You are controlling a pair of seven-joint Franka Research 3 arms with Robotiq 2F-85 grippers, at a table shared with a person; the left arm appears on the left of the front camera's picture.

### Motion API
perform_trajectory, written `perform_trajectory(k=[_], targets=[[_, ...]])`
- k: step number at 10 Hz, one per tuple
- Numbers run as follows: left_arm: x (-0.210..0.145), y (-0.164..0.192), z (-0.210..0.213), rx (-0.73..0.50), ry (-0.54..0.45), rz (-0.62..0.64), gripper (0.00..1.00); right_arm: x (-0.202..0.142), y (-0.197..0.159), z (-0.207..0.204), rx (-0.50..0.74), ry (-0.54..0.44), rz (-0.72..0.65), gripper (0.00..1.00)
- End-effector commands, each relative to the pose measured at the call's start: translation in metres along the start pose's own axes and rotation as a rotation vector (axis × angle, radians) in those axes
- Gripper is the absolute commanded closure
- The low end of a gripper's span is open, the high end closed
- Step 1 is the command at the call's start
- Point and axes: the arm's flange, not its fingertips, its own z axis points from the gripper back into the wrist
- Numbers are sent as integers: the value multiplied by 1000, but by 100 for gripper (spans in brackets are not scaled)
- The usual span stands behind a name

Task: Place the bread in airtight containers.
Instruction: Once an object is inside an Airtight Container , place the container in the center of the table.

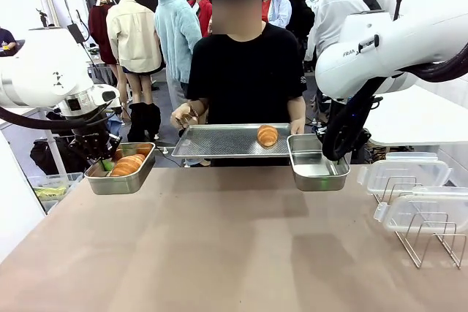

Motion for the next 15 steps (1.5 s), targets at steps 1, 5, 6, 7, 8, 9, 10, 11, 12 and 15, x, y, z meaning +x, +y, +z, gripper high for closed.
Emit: perform_trajectory(k=[1,5,6,7,8,9,10,11,12,15], targets=[[0,2,3,5,-5,-15,100,0,0,0,3,-11,8,100],[0,2,3,5,-5,-15,100,0,0,0,3,-11,8,100],[0,2,3,5,-5,-15,100,0,0,0,3,-11,8,100],[0,2,3,5,-5,-15,100,0,0,0,3,-11,8,100],[0,2,3,5,-5,-15,100,0,0,0,3,-11,8,100],[0,2,3,5,-5,-15,100,0,0,0,3,-11,8,100],[0,2,3,5,-5,-15,100,0,0,0,3,-11,8,100],[0,2,3,5,-5,-15,100,0,0,0,3,-11,8,100],[0,2,3,5,-5,-15,100,0,0,0,3,-11,8,100],[0,0,0,0,0,0,100,0,0,0,3,-11,8,100]])
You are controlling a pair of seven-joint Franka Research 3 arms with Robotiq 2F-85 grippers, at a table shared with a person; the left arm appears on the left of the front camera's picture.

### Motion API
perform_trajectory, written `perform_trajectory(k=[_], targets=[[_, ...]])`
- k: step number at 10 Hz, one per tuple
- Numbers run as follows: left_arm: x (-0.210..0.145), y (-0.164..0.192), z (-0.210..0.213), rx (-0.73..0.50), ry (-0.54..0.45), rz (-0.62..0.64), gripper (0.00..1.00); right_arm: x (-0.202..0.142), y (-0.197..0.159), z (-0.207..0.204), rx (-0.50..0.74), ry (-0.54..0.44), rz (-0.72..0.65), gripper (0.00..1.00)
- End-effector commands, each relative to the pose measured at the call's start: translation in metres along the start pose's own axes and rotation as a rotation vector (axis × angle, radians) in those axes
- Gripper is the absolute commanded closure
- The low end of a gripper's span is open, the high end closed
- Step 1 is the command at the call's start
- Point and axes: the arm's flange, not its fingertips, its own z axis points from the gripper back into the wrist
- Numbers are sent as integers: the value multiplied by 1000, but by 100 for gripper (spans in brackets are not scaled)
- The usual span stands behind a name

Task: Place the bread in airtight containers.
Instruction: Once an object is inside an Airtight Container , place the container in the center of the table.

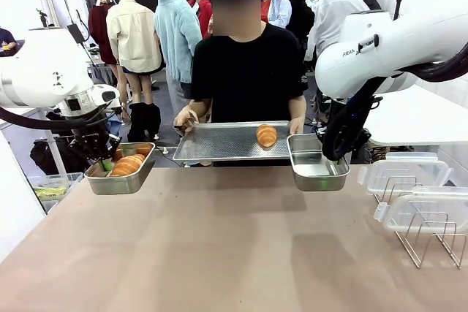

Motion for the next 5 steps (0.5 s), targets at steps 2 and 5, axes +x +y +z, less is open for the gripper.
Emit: perform_trajectory(k=[2,5], targets=[[1,-4,-30,-12,-10,18,100,0,0,0,3,-11,8,100],[2,-9,-97,36,80,20,100,0,0,0,3,-11,8,100]])
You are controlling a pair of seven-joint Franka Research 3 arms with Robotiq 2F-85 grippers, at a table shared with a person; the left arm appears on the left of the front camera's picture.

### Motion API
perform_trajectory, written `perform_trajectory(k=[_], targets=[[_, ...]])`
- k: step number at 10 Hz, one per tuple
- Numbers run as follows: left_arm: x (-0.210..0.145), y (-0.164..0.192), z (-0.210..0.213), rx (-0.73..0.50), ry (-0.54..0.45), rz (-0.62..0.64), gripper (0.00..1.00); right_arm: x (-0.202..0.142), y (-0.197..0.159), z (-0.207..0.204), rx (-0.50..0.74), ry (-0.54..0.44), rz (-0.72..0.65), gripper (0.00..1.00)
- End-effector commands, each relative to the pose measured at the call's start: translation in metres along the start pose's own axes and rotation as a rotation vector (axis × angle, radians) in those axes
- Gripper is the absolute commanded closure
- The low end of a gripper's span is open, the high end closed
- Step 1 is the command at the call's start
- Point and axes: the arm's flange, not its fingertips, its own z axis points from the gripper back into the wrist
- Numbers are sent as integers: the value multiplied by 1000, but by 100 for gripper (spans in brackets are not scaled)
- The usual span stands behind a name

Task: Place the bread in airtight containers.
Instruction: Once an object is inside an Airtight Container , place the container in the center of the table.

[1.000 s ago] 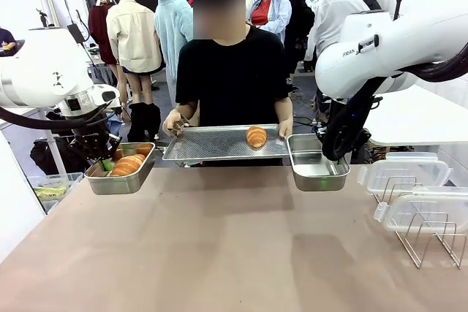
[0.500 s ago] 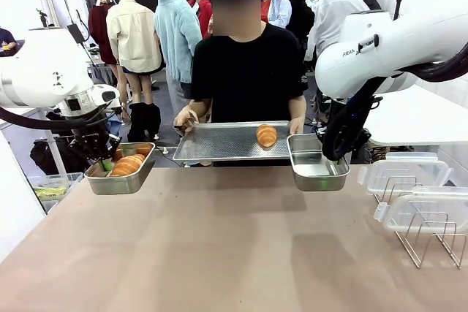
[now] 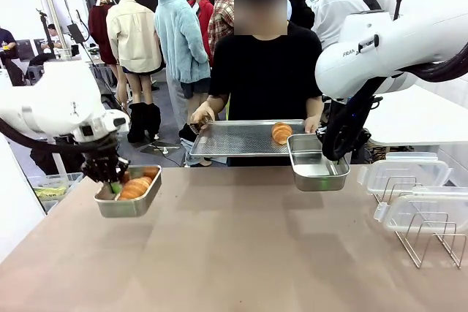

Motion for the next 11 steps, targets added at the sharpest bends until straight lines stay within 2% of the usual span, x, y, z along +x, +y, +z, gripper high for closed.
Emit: perform_trajectory(k=[1,2,3,5,11], targets=[[1,-7,-19,2,-21,24,100,0,-1,0,3,-11,8,100],[-2,-10,-32,25,-88,29,100,0,-1,0,3,-11,8,100],[-3,-12,-46,70,-114,33,100,0,-1,0,3,-11,8,100],[1,-13,-55,53,-167,88,100,0,-1,0,3,-11,8,100],[4,-11,-64,58,-143,68,100,0,-1,0,3,-11,8,100]])
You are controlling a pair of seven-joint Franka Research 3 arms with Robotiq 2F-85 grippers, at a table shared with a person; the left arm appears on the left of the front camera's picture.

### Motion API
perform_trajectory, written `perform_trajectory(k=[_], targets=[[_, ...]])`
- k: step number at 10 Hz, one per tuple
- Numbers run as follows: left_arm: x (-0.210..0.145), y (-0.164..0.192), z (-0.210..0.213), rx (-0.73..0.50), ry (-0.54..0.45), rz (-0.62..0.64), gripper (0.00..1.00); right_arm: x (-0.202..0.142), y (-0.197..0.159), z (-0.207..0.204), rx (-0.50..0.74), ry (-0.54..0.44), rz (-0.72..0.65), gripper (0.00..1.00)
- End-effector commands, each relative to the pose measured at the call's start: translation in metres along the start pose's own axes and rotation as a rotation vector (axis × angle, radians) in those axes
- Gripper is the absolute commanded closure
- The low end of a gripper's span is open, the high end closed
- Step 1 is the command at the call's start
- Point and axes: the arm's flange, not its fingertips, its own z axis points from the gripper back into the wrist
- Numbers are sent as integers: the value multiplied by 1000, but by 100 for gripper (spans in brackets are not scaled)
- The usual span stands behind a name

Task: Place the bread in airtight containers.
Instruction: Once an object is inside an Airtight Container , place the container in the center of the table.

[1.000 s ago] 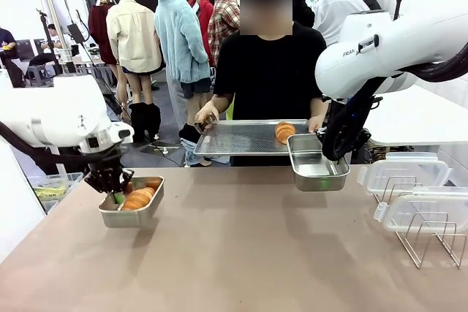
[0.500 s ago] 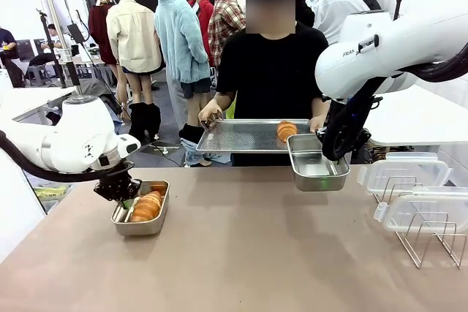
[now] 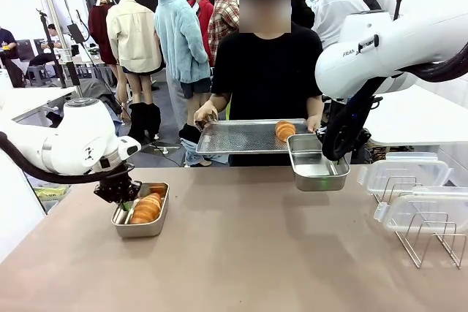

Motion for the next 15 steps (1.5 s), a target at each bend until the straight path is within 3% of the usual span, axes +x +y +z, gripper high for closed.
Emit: perform_trajectory(k=[1,2,3,6,8,12,15], targets=[[3,-2,-2,18,-11,11,100,0,-1,0,3,-11,8,100],[3,0,-1,14,-12,5,100,0,-1,0,3,-11,8,100],[3,2,1,4,2,0,92,0,-1,0,3,-11,8,100],[8,11,22,-14,13,3,33,0,-1,0,3,-11,8,100],[16,23,48,-29,5,31,33,0,-1,0,3,-11,8,100],[19,48,121,-5,-70,-44,33,0,-1,0,3,-11,8,100],[39,116,146,137,-81,-4,33,0,-1,0,3,-11,8,100]])
